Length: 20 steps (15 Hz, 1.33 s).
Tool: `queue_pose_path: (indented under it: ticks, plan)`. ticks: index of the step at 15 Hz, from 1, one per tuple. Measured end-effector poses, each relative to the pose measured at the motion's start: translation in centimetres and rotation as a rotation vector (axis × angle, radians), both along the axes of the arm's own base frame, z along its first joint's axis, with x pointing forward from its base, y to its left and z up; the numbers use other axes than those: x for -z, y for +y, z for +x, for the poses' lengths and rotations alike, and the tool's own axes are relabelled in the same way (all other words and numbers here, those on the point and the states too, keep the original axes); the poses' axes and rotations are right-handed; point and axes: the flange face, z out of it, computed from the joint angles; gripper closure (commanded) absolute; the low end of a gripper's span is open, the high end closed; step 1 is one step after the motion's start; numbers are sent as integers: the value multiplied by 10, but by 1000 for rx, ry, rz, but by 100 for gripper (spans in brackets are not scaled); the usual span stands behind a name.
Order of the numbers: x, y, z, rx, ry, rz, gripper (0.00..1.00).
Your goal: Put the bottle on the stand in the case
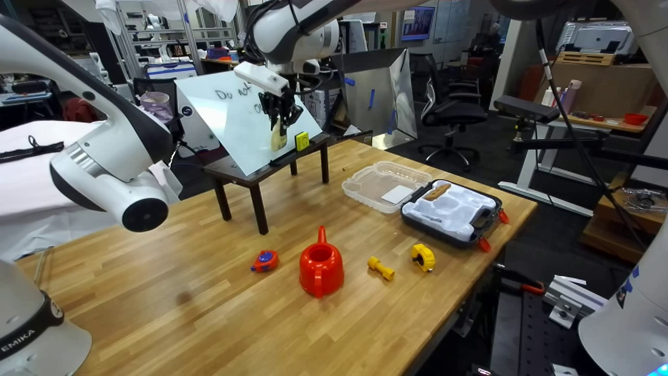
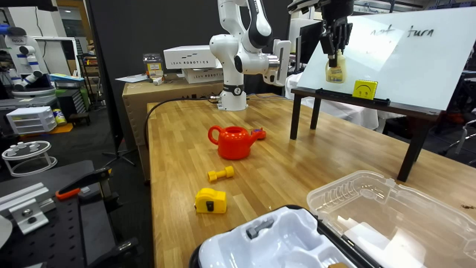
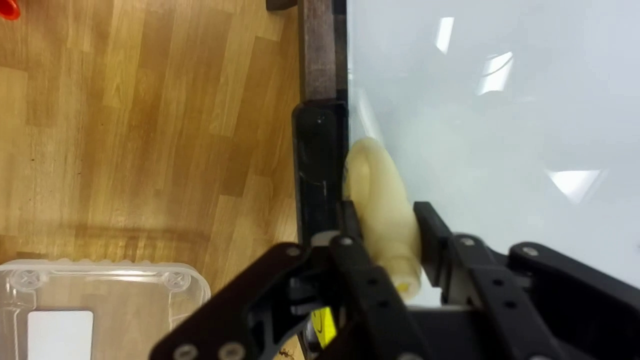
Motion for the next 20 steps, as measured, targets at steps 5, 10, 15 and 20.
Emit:
queue_pose_path:
  ticks: [5, 10, 15, 20]
  plan:
    - [-33, -28, -17, 56, -29, 17, 92]
    - [-49, -59, -61, 193, -1, 41, 92]
    - [-41, -83, -123, 352, 75, 31, 92]
    - [-10, -109, -178, 550, 156, 36, 92]
